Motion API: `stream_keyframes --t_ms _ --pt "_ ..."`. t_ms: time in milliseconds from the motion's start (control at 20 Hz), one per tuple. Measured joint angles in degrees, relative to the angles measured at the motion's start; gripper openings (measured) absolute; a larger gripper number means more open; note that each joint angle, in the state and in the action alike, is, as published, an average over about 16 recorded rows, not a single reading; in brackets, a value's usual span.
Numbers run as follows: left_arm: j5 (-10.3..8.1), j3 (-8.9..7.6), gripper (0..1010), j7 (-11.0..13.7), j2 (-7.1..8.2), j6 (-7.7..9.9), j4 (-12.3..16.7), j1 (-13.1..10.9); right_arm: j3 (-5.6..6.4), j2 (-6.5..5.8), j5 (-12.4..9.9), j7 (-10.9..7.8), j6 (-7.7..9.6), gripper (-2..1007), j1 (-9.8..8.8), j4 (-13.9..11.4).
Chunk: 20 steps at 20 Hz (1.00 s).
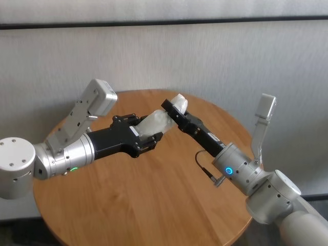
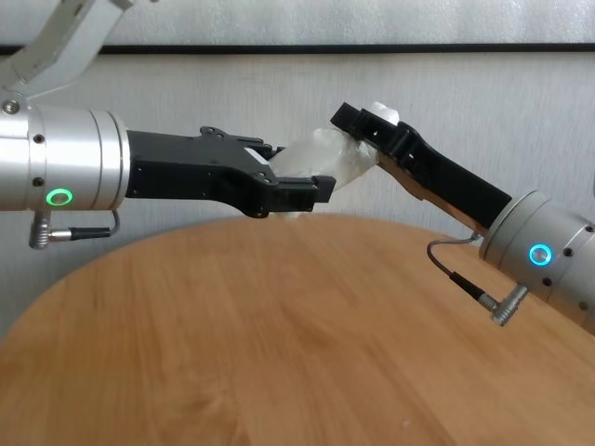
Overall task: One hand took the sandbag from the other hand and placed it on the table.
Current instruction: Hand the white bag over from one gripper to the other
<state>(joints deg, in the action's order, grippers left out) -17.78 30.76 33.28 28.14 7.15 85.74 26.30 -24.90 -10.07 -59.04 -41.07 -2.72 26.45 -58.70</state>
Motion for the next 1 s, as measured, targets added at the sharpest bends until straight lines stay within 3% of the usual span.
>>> stream_keyframes --t_ms 700,1000 --pt "-0.06 -0.04 905 0.14 0.01 -0.01 -0.02 -0.01 0.06 0.0 0.12 -0.24 -0.66 339 0.02 0.26" --pt "-0.09 -0.06 982 0.16 0.01 -0.01 -0.03 -0.02 0.15 -1.07 1.93 0.99 -1.95 338 -0.12 -0.65"
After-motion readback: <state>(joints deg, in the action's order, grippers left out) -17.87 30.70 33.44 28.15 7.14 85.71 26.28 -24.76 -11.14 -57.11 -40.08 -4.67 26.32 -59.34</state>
